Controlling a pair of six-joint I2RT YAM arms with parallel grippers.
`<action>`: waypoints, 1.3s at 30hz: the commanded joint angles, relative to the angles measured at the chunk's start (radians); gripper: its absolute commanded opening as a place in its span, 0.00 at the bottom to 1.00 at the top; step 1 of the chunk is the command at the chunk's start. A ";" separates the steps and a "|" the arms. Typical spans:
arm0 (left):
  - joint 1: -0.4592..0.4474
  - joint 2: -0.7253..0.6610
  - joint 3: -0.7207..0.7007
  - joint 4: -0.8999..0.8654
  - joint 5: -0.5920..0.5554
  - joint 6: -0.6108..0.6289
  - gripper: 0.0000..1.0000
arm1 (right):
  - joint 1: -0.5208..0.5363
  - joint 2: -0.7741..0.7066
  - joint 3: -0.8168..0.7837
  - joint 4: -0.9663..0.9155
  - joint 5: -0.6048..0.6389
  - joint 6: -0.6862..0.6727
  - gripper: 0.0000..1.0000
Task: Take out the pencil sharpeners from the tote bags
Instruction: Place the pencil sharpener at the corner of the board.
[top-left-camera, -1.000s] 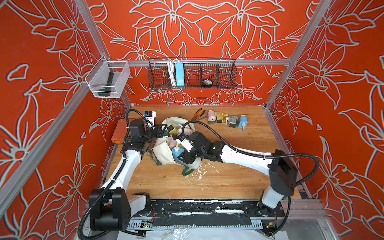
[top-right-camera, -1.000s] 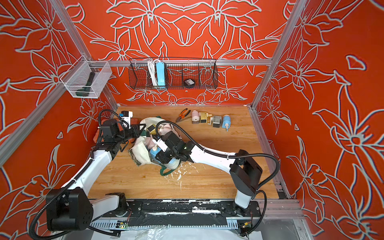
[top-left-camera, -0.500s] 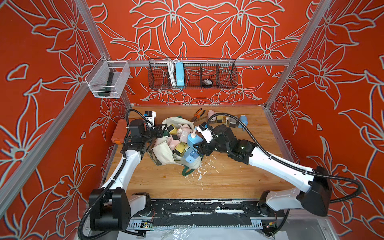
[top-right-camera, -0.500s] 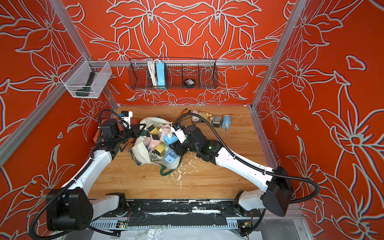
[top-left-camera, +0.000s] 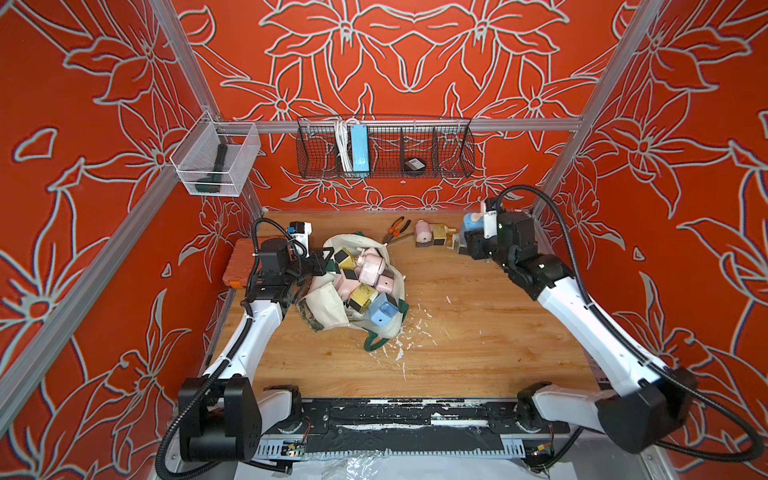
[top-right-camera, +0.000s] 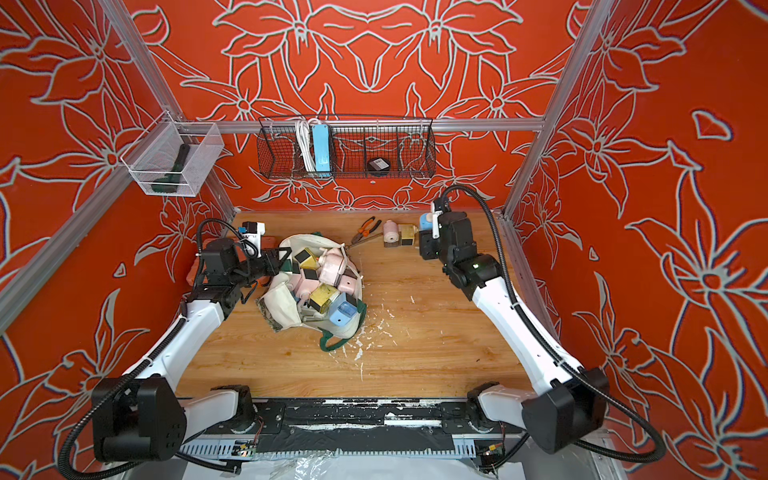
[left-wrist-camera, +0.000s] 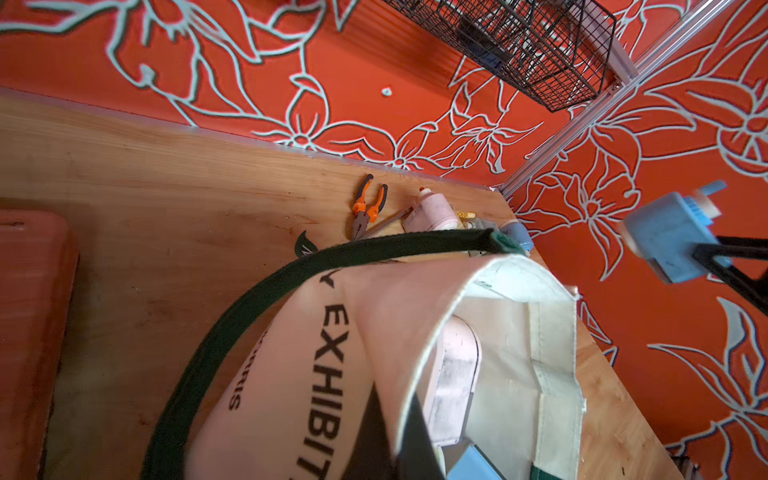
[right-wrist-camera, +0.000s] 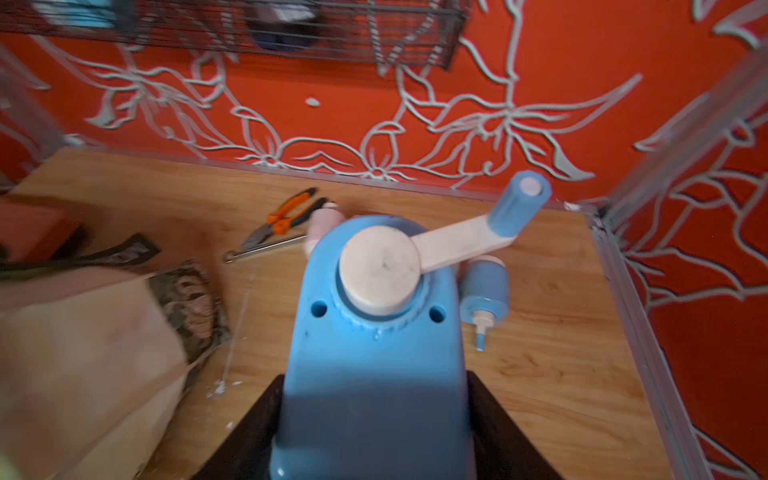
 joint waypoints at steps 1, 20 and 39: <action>-0.004 -0.017 0.016 -0.010 -0.001 0.007 0.00 | -0.117 0.075 0.040 -0.004 0.063 0.074 0.23; -0.004 -0.029 0.019 -0.016 -0.009 0.003 0.00 | -0.338 0.532 0.221 0.076 0.057 0.157 0.25; -0.004 -0.021 0.018 -0.015 -0.001 -0.002 0.00 | -0.343 0.766 0.308 0.055 0.052 0.119 0.42</action>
